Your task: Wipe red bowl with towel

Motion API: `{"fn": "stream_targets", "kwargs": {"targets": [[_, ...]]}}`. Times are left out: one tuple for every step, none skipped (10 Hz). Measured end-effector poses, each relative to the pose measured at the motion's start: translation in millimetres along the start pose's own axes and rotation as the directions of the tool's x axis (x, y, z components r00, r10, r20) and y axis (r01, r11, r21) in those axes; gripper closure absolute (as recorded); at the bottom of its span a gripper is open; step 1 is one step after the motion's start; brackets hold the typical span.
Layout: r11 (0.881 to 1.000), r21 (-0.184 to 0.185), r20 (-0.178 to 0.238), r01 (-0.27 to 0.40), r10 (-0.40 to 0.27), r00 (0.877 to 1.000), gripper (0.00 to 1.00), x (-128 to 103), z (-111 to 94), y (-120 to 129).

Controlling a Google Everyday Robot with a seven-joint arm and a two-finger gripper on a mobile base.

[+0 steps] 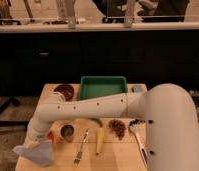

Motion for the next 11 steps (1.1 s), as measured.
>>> {"fn": "stream_targets", "kwargs": {"targets": [[1.0, -0.003, 0.0, 0.008, -0.008, 1.0, 1.0, 1.6, 7.3, -4.0], [1.0, 0.0, 0.003, 0.025, -0.025, 1.0, 1.0, 4.8, 12.7, -8.5], [0.999, 0.005, 0.005, 0.037, -0.037, 0.999, 1.0, 9.6, 15.0, -12.0], [0.999, 0.01, 0.007, 0.043, -0.043, 0.999, 1.0, 13.2, 16.0, -15.1], [0.999, 0.013, 0.008, 0.044, -0.045, 0.999, 1.0, 17.1, 16.9, -17.7], [0.999, 0.02, 0.008, 0.043, -0.043, 0.999, 1.0, 24.8, 17.2, -24.2], [0.999, 0.026, 0.008, 0.04, -0.04, 0.999, 1.0, 31.8, 16.8, -31.6], [0.999, 0.031, 0.006, 0.038, -0.038, 0.999, 1.0, 35.9, 16.7, -36.2], [0.999, 0.036, 0.004, 0.037, -0.037, 0.999, 1.0, 39.3, 16.1, -40.8], [0.999, 0.038, 0.004, 0.037, -0.037, 0.999, 1.0, 41.3, 15.9, -43.7], [0.998, 0.037, 0.001, 0.043, -0.043, 0.999, 1.0, 42.4, 15.8, -45.7]]}}
